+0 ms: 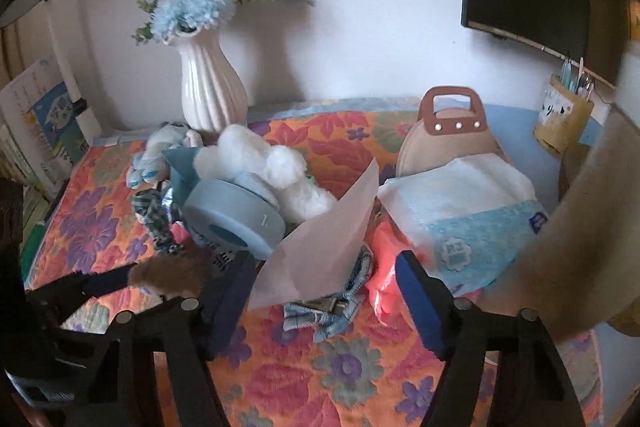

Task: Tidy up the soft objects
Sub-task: 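Grasp the plaid scrunchie and brown bear with the left tool while the right tool grasps the white bag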

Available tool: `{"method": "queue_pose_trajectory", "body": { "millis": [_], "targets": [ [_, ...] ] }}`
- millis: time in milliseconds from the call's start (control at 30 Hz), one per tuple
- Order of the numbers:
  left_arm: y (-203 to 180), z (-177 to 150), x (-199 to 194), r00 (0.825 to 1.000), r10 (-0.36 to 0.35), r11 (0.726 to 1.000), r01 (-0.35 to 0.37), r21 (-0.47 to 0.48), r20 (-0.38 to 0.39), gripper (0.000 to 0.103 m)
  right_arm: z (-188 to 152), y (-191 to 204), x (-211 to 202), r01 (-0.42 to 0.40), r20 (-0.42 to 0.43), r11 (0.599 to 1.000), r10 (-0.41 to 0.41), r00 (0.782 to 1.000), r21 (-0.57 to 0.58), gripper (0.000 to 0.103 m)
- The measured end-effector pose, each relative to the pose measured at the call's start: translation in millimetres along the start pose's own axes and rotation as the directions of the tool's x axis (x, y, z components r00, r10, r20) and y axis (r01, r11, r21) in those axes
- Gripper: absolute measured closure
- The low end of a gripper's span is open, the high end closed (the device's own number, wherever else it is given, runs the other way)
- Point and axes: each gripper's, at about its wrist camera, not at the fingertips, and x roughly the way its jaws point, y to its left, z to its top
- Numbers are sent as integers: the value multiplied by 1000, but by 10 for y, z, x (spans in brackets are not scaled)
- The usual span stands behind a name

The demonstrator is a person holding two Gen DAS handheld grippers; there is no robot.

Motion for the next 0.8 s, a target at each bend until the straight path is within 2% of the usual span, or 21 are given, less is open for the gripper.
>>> {"method": "queue_pose_trajectory", "body": {
  "millis": [33, 67, 200, 367, 433, 500, 533, 600, 667, 733, 800],
  "targets": [
    [-3, 2, 59, 1000, 18, 1000, -19, -1, -19, 45, 6, 18, 16, 13, 4, 1000, -13, 1000, -5, 47],
    [11, 7, 90, 999, 32, 999, -32, 2, -29, 50, 8, 33, 20, 18, 5, 1000, -18, 1000, -10, 68],
    [0, -44, 13, 1000, 16, 1000, -16, 12, -4, 57, -32, 36, -32, 7, 22, 1000, -6, 1000, -11, 83],
    [95, -130, -292, 998, 9, 1000, -10, 3, 54, 57, -157, 19, -349, -95, 61, 995, 94, 994, 23, 86],
    [140, -192, -436, 996, 29, 1000, -29, 6, 82, 57, -242, 40, -531, -141, 68, 990, 139, 988, 30, 86],
    [197, -251, -526, 994, 45, 999, -46, 3, 102, 57, -341, 57, -680, -231, 58, 972, 228, 972, 51, 86],
    [237, -297, -574, 992, 55, 998, -55, -4, 111, 57, -420, 56, -746, -298, 46, 952, 295, 954, 73, 86],
    [295, -344, -604, 992, 52, 999, -50, -22, 117, 57, -571, 62, -773, -344, 8, 935, 344, 939, 92, 86],
    [360, -375, -600, 992, 47, 998, -42, -45, 118, 57, -735, 94, -720, -322, -51, 943, 326, 944, 81, 86],
    [416, -411, -575, 991, 38, 998, -31, -62, 124, 57, -906, 98, -632, -234, -130, 971, 238, 962, 46, 83],
    [448, -448, -540, 992, 43, 997, -35, -65, 122, 57, -1000, 72, -600, -219, -191, 975, 220, 957, 26, 78]
  ]
}}
